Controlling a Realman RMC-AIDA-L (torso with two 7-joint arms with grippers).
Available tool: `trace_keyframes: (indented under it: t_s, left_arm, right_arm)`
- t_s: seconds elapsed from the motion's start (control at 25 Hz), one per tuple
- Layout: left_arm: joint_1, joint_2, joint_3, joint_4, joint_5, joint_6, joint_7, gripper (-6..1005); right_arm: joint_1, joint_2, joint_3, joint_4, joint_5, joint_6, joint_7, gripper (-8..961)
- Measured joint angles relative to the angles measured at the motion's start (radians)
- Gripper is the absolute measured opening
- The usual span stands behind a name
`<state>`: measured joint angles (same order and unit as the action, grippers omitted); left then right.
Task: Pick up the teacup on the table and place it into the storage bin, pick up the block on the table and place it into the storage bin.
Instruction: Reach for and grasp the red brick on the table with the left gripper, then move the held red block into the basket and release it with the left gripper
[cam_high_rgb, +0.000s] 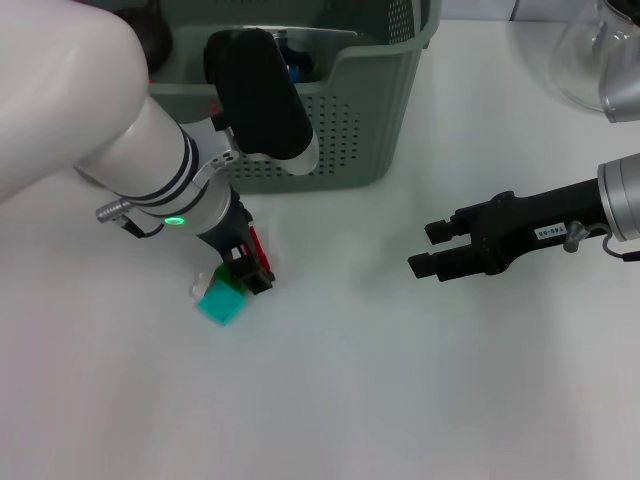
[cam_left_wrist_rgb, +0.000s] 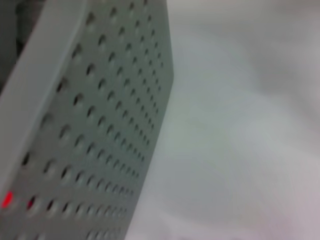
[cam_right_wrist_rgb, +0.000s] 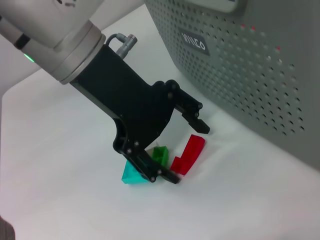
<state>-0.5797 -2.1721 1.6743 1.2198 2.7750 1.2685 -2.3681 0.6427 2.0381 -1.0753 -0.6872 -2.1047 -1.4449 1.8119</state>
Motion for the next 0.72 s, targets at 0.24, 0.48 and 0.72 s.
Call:
trace_keyframes:
  t_s: [0.24, 0.48, 0.72]
  left_arm:
    - [0.000, 0.000, 0.020, 0.000, 0.002, -0.001, -0.008, 824]
    - [0.014, 0.000, 0.017, 0.031, 0.019, 0.005, -0.012, 751]
    - [0.081, -0.001, -0.002, 0.206, -0.013, 0.101, -0.037, 661]
  right_arm:
    - [0.000, -0.001, 0.000, 0.000, 0.000, 0.000, 0.001, 675]
    - [0.000, -0.001, 0.000, 0.000, 0.000, 0.000, 0.004, 675]
    - [0.000, -0.002, 0.000, 0.000, 0.000, -0.003, 0.005, 675]
